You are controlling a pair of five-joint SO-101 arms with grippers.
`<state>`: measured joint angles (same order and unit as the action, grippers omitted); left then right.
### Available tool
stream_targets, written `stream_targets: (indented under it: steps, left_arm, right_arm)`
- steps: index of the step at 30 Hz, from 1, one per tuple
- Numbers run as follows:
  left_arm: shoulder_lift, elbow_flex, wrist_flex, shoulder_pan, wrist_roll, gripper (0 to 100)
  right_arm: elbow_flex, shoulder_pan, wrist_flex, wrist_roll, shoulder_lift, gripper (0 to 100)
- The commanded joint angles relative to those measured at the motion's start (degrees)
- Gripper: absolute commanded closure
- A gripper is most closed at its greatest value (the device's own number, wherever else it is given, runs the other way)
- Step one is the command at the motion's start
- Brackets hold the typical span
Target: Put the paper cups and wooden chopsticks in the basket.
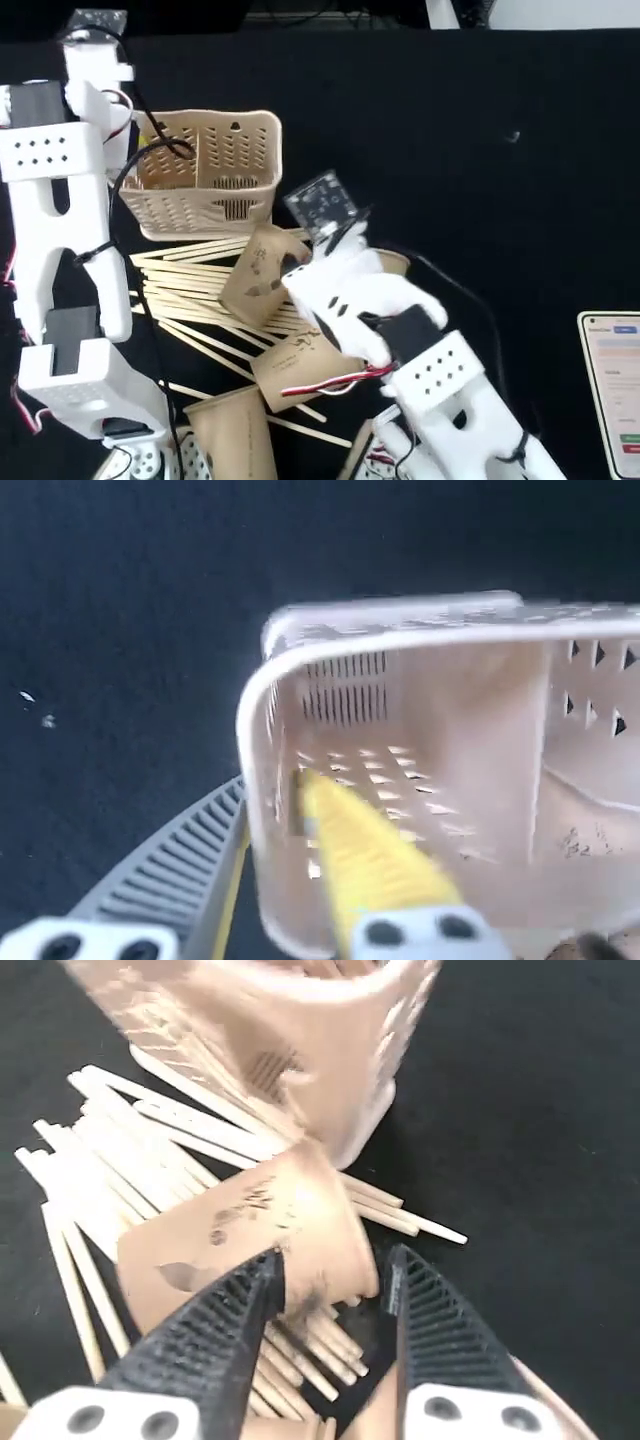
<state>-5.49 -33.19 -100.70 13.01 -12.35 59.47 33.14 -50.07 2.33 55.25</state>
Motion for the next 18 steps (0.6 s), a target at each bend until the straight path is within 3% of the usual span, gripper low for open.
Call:
stream_targets:
  steps: [1, 8, 18]
  left_arm:
    - [1.67, -5.58, -0.09, -0.57, -0.88, 75]
    - [1.76, -6.73, 0.0, 1.98, -0.88, 76]
    - [1.76, -20.7, -0.09, 8.13, -0.88, 77]
  right_arm:
    - [-1.89, 1.32, -0.35, 1.49, -2.77, 71.7]
    - [-2.24, 1.41, 1.49, 1.49, -7.87, 68.5]
    - [-2.33, 1.41, 4.92, 2.02, -12.97, 68.5]
